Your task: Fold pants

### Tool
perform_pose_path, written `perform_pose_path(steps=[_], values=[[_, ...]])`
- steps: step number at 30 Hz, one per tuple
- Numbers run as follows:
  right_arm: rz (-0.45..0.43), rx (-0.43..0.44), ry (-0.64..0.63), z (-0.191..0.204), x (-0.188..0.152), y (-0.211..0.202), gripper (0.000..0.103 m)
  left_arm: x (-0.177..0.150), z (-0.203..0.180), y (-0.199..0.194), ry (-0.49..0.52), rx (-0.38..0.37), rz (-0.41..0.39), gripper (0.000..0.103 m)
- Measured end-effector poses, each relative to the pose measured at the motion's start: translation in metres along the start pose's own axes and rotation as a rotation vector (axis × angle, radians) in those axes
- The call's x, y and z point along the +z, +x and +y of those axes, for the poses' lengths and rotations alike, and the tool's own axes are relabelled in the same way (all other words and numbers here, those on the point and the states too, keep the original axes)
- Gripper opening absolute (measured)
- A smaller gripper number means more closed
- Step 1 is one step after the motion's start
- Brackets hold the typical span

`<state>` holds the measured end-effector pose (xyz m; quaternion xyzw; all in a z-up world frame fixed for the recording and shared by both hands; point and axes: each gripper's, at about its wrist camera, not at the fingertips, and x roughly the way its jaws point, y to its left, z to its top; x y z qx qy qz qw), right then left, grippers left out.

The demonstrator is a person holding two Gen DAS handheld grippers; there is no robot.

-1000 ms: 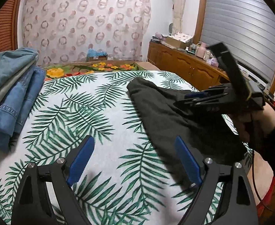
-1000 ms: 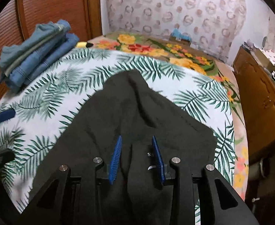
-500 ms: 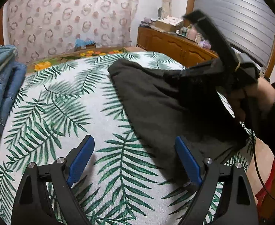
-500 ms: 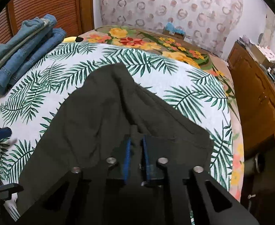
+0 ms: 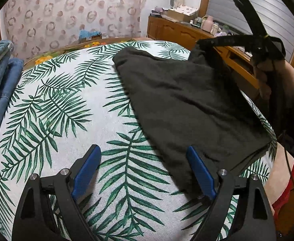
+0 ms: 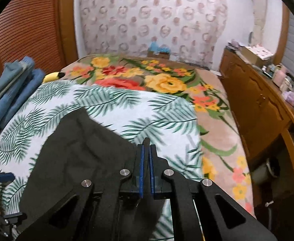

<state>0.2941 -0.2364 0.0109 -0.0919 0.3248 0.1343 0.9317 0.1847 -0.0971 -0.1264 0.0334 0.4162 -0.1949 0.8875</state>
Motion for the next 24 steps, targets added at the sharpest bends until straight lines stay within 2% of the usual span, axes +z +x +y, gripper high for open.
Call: perform_pose_path(steps=[7,10,14,17,19,23,24], values=[[-0.061,-0.017,-0.007,-0.006,-0.002,-0.006,0.004,-0.001,-0.001,0.000,0.005,0.006,0.001,0.088],[-0.015,-0.051,-0.006,-0.006,-0.005,0.004,0.004,0.000,-0.001,0.000,0.008,0.010,0.003,0.088],[0.071,-0.054,0.016,-0.012,-0.018,0.029,0.004,0.000,-0.001,0.000,0.009,0.011,0.003,0.088],[0.091,-0.071,0.023,-0.013,-0.024,0.037,0.004,0.000,-0.001,0.000,0.007,0.010,0.002,0.088],[0.079,-0.077,0.030,-0.014,-0.024,0.036,0.007,0.000,-0.001,0.000,0.007,0.009,0.002,0.088],[0.021,-0.033,0.053,-0.008,-0.015,0.027,0.030,0.000,-0.002,-0.001,0.001,0.010,0.000,0.088],[0.011,-0.026,0.057,-0.007,-0.014,0.025,0.031,-0.001,-0.001,-0.002,-0.003,0.011,-0.004,0.088]])
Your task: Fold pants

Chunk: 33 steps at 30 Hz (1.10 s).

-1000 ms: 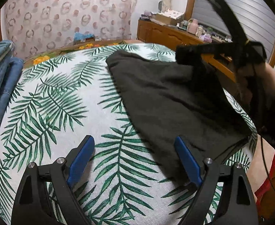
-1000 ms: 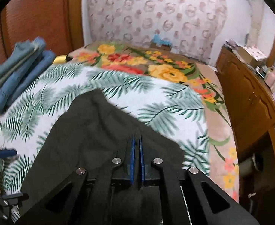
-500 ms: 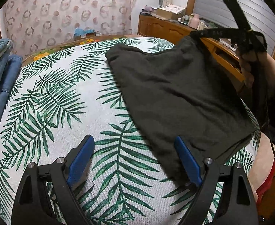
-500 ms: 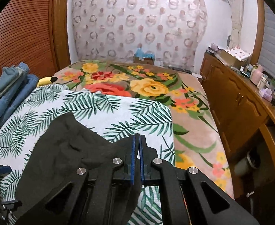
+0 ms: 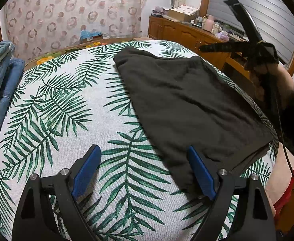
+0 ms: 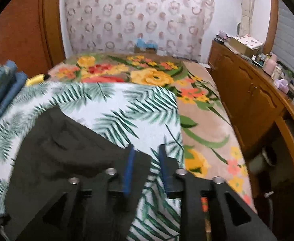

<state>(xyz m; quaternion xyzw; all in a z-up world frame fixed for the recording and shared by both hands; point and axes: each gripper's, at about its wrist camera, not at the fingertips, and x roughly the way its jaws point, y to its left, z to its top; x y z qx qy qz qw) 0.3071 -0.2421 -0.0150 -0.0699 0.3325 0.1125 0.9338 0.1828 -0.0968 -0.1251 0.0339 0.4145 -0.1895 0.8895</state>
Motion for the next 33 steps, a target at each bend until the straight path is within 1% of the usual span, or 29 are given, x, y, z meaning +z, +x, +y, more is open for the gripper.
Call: perform_pose_path(steps=[2,4,6,11,18,21,24,26,29,30,33], values=[[-0.007,0.011,0.001,0.003,0.001,0.000,0.031,-0.001,0.002,-0.004,-0.011,0.001,-0.018,0.088],[0.009,0.042,-0.009,0.007,0.001,0.003,0.031,-0.002,0.004,-0.008,-0.019,0.003,-0.042,0.088],[0.026,0.067,-0.036,0.016,0.003,0.008,0.031,-0.002,0.005,-0.013,-0.026,0.005,-0.078,0.088],[0.068,0.131,-0.097,0.043,0.008,0.026,0.031,-0.004,0.011,-0.021,-0.047,-0.018,-0.120,0.088],[0.108,0.194,-0.152,0.075,0.022,0.046,0.031,-0.003,0.014,-0.023,-0.077,-0.021,-0.126,0.088],[0.152,0.181,-0.165,0.082,0.025,0.056,0.031,-0.004,0.012,-0.022,-0.067,-0.020,-0.125,0.088],[0.171,0.176,-0.162,0.090,0.032,0.066,0.031,-0.005,0.012,-0.022,-0.064,-0.020,-0.124,0.088],[0.175,0.185,-0.149,0.088,0.037,0.068,0.031,-0.006,0.012,-0.022,-0.064,-0.020,-0.123,0.088],[0.169,0.204,-0.135,0.088,0.042,0.064,0.013,-0.007,0.012,-0.023,-0.064,-0.019,-0.123,0.088],[0.156,0.196,-0.150,0.093,0.042,0.061,0.003,-0.007,0.012,-0.023,-0.064,-0.019,-0.122,0.088],[0.124,0.199,-0.167,0.095,0.041,0.052,0.003,-0.008,0.011,-0.023,-0.064,-0.024,-0.118,0.088]])
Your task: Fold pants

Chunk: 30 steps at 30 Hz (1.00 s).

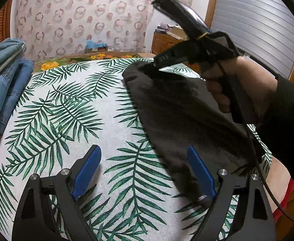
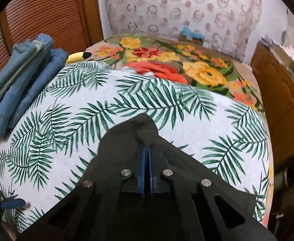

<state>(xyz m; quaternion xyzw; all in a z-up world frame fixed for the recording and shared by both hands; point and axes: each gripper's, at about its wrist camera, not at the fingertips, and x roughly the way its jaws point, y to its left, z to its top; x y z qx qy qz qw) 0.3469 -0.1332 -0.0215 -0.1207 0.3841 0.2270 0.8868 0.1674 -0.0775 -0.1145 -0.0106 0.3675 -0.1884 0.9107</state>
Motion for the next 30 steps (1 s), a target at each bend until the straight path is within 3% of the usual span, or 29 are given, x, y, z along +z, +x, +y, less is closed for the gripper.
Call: perform_pose_path(steps=[7,10,12,16,21,30], values=[[-0.148,0.039,-0.044,0.014,0.003,-0.034,0.003,0.001,-0.001,0.001,0.003,0.005,0.003,0.088],[-0.166,-0.008,-0.044,0.016,0.003,-0.038,0.003,0.001,-0.002,0.002,0.006,0.005,0.016,0.088],[-0.153,-0.030,-0.007,0.010,0.001,-0.035,0.006,0.002,-0.003,0.005,0.011,0.002,0.026,0.088],[-0.146,-0.052,0.036,-0.008,-0.004,-0.037,0.026,0.003,0.000,0.006,0.010,0.007,0.028,0.088],[-0.146,-0.081,0.054,-0.034,-0.022,-0.053,0.030,0.004,0.001,0.011,-0.003,0.010,0.062,0.088],[0.003,-0.164,0.119,-0.075,-0.066,-0.036,0.030,0.003,-0.001,0.018,0.008,0.031,0.089,0.088]])
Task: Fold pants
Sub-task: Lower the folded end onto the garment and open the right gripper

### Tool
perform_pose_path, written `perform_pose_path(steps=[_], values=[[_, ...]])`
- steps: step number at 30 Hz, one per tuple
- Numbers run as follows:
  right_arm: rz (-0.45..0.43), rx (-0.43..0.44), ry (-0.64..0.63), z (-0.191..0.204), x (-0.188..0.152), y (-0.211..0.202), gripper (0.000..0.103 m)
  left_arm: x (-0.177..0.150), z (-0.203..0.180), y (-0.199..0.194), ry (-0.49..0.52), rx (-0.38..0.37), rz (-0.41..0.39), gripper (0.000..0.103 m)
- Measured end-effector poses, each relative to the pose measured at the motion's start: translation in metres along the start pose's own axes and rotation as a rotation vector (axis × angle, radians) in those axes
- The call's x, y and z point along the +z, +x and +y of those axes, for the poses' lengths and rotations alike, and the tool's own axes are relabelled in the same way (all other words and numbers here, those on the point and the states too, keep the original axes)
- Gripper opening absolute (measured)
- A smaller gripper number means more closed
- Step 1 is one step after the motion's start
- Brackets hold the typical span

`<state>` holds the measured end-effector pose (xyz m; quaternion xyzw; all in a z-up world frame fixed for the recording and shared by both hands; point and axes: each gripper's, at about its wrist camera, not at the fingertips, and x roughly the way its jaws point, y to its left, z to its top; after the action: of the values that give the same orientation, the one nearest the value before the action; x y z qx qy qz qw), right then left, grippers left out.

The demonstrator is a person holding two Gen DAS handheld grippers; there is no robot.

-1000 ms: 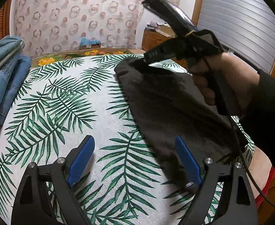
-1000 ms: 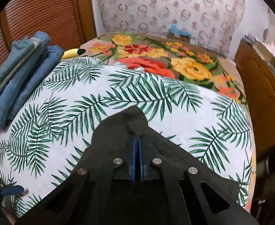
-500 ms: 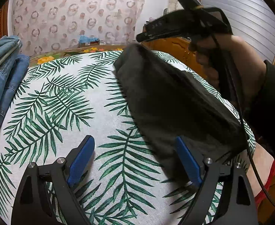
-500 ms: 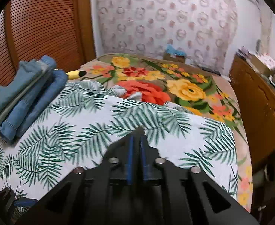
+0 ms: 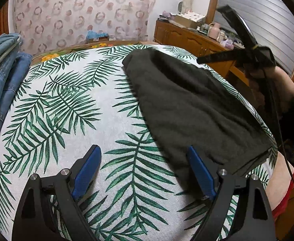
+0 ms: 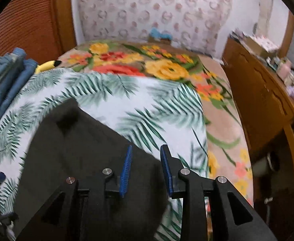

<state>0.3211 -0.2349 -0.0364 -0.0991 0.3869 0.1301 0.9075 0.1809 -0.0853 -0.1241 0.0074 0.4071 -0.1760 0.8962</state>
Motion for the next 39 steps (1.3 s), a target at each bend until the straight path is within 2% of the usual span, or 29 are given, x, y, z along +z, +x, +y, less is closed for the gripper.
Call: perform_pose_path(steps=[4,8,12,14,15,16,17,22,26,29,35,39], values=[[-0.008,0.044,0.028,-0.004,-0.002,0.001,0.030,-0.001,0.000,0.001,0.001,0.002,0.001,0.088],[-0.012,0.091,0.004,-0.002,-0.003,-0.001,0.030,0.000,-0.001,0.001,0.004,0.005,0.004,0.088],[0.012,0.065,-0.011,-0.003,-0.005,0.009,0.029,0.000,-0.001,0.002,0.005,0.005,0.004,0.088],[0.011,0.058,-0.011,-0.002,-0.005,0.010,0.025,0.000,-0.001,0.002,0.005,0.004,0.004,0.088],[0.009,0.062,-0.014,-0.001,-0.005,0.010,0.019,0.000,-0.001,0.002,0.005,0.005,0.004,0.088],[0.008,0.066,-0.024,0.000,-0.005,0.009,0.008,0.000,-0.001,0.002,0.005,0.005,0.004,0.088],[0.009,0.066,-0.037,0.002,-0.005,0.009,0.006,0.000,-0.001,0.002,0.005,0.006,0.005,0.088],[-0.063,0.052,-0.041,-0.002,-0.005,-0.013,0.004,0.000,-0.002,0.002,0.007,0.007,0.006,0.088],[-0.139,-0.031,0.014,-0.020,-0.008,-0.033,0.004,0.000,-0.002,0.002,0.008,0.007,0.006,0.088],[-0.106,-0.025,0.054,-0.030,-0.013,-0.026,0.004,0.000,-0.002,0.002,0.010,0.009,0.007,0.088],[-0.108,-0.071,0.081,-0.036,-0.020,-0.017,0.004,-0.001,-0.002,0.002,0.011,0.010,0.007,0.088],[-0.104,-0.069,0.098,-0.040,-0.017,-0.021,0.005,-0.001,-0.002,0.002,0.013,0.012,0.008,0.088]])
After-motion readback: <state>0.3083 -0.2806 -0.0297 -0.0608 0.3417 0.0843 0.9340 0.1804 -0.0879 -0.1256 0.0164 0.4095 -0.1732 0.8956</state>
